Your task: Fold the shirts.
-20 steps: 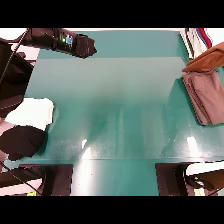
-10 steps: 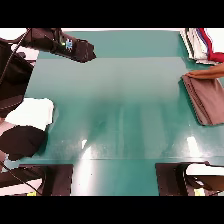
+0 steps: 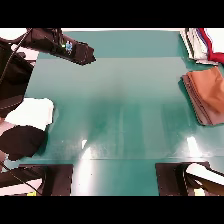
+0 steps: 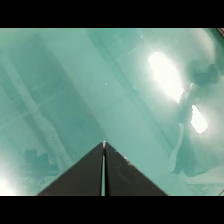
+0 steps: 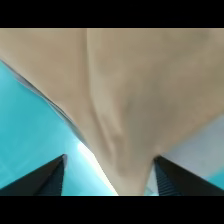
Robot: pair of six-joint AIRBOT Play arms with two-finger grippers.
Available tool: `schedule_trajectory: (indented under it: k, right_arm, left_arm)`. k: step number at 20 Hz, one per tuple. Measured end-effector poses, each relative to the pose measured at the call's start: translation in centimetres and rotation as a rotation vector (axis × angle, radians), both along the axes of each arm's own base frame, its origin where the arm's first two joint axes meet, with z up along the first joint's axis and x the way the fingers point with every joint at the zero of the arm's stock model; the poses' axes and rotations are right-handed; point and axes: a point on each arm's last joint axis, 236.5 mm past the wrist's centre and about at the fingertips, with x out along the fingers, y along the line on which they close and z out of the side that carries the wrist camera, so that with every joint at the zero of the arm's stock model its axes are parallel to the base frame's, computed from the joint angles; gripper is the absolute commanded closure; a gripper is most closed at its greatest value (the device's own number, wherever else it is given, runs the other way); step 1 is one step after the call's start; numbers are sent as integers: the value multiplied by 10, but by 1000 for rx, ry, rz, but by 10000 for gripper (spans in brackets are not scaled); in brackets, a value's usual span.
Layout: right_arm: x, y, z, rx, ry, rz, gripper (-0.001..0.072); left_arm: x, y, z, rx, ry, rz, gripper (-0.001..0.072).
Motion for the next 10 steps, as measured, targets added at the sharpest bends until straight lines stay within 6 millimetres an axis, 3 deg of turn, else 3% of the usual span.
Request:
schedule_trajectory:
  k: [3,6,8,10]
  right_arm:
    - [-23,-4,4,-2,-3,-52,82]
    - [-20,8,32,-29,-84,-47,82]
    - [0,37,54,-24,-171,14,84]
    - [25,79,74,-16,-250,120,86]
  left_arm:
    - [-1,0,-1,5,-1,-5,681]
    - [-1,0,-1,6,-1,-7,682]
    - [0,0,0,4,-5,-6,682]
    - [1,0,1,2,-10,-5,682]
